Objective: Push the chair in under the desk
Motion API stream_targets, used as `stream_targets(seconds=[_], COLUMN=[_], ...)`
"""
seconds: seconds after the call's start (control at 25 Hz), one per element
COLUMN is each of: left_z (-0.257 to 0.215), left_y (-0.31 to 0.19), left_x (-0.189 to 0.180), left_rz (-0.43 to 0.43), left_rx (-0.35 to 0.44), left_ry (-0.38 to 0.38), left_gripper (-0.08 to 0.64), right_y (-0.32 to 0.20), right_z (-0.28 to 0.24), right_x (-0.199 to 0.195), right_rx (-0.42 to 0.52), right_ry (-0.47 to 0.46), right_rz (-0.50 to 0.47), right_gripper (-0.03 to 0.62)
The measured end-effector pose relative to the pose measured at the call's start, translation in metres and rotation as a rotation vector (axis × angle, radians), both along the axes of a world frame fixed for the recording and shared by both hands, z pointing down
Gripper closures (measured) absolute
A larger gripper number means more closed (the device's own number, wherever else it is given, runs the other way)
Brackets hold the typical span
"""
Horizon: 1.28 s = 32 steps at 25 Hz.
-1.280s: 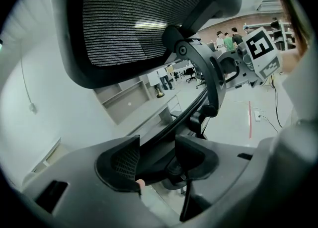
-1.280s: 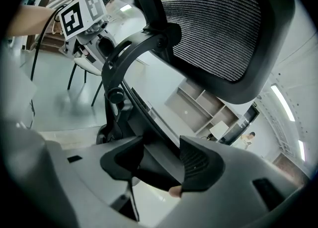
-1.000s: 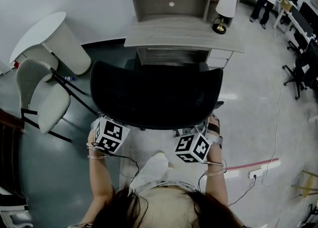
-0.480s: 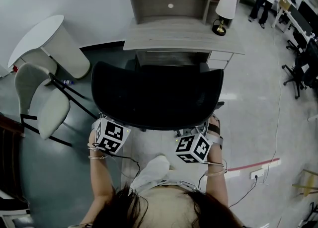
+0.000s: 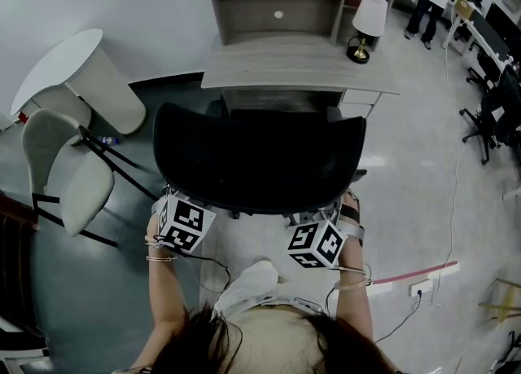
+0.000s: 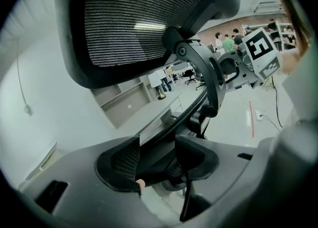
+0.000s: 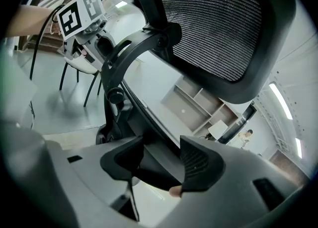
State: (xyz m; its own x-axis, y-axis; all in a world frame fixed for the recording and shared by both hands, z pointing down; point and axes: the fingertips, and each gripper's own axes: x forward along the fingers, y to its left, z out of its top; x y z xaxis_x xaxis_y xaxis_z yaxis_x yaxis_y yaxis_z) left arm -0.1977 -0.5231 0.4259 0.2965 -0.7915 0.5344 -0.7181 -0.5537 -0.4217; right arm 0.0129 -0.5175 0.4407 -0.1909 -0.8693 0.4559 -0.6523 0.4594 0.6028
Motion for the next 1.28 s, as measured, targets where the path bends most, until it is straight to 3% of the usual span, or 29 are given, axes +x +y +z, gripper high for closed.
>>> stream_targets(seconds=[1.28], left_z=[-0.002], left_y=[-0.049], left_x=[-0.009], left_rz=[0.022], left_rx=[0.015], left_ry=[0.01], left_gripper=[0.352], right_y=[-0.046], right_z=[-0.002], right_x=[-0.009], right_rx=[0.012], right_ry=[-0.007], right_rz=[0.028], right_gripper=[0.365])
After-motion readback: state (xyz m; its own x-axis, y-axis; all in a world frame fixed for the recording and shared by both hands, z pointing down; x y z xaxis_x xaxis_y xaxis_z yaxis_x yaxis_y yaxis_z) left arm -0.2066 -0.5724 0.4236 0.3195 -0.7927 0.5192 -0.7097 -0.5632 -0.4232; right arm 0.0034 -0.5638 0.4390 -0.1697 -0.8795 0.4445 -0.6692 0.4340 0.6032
